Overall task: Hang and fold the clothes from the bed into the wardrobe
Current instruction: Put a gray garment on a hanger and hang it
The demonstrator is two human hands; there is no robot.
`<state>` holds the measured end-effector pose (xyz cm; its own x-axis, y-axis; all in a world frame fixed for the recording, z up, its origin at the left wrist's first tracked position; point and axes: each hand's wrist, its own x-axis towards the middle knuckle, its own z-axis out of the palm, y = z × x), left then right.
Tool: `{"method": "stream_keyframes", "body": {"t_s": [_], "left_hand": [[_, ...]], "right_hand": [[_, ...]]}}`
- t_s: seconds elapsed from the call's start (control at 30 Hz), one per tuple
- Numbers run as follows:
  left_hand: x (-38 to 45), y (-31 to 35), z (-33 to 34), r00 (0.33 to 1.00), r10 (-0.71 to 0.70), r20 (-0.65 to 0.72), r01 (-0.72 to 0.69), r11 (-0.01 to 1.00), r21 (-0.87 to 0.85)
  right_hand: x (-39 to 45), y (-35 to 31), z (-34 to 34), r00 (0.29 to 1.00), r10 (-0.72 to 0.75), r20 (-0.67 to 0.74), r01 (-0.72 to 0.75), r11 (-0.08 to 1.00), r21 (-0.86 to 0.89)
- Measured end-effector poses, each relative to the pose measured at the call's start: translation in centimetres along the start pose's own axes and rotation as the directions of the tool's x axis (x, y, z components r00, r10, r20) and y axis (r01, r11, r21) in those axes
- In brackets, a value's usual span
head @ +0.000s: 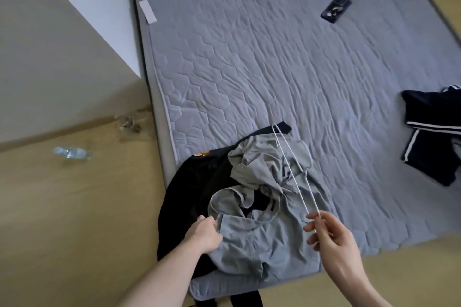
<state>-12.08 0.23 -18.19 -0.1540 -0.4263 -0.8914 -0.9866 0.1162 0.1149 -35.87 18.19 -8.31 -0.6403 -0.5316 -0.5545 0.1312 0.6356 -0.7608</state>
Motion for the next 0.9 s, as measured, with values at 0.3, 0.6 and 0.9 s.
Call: {"method": "stream_keyframes", "body": {"t_s": [0.3, 0.6, 0.9], "left_hand": [[3.8, -6.0, 6.6, 0.960, 0.002, 0.281, 0.028, 0.994, -0.104], [3.4, -6.9, 8.6, 0.984, 0.160, 0.074, -0.164, 0.984, 0.062], [-0.9, -5.9, 7.4, 0.938, 0.251, -0.240, -0.286, 0.950, -0.126]], "right_hand": [[-1.9, 4.5, 5.7, 0.997, 0.012, -0.070, -0.002, 0.989, 0.150], [-4.3, 5.2, 8.5, 0.991, -0.038, -0.128, 0.060, 0.982, 0.180], [-8.2, 5.0, 7.3, 0.986, -0.058, -0.154, 0.078, 0.989, 0.127]]}}
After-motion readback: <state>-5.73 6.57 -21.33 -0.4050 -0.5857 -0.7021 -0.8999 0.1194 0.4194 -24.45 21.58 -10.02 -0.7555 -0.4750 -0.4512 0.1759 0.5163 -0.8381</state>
